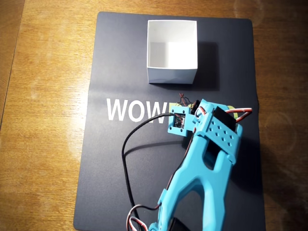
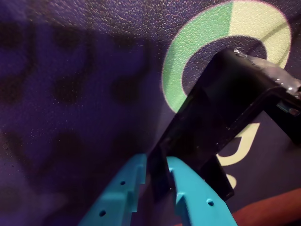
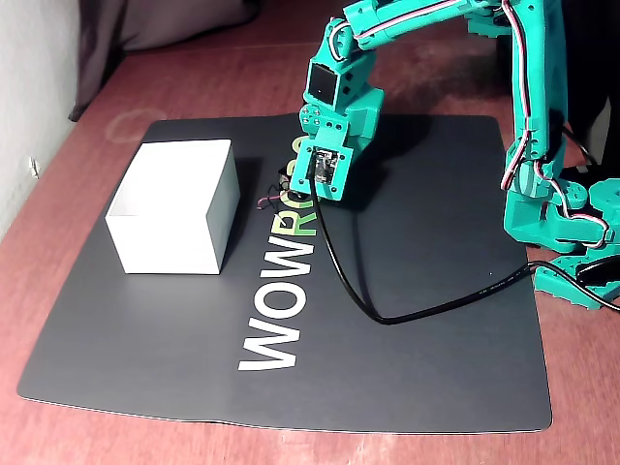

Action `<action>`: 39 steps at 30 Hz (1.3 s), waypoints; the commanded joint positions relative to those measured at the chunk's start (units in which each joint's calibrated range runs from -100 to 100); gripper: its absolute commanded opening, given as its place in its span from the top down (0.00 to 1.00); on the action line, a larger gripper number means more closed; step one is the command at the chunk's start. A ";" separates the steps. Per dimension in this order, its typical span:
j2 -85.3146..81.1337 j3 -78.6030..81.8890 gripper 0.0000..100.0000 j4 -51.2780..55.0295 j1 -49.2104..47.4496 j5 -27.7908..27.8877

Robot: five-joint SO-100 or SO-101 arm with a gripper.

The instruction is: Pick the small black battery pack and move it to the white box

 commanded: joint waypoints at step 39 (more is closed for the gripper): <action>-16.60 -3.46 1.00 0.18 -6.28 -3.61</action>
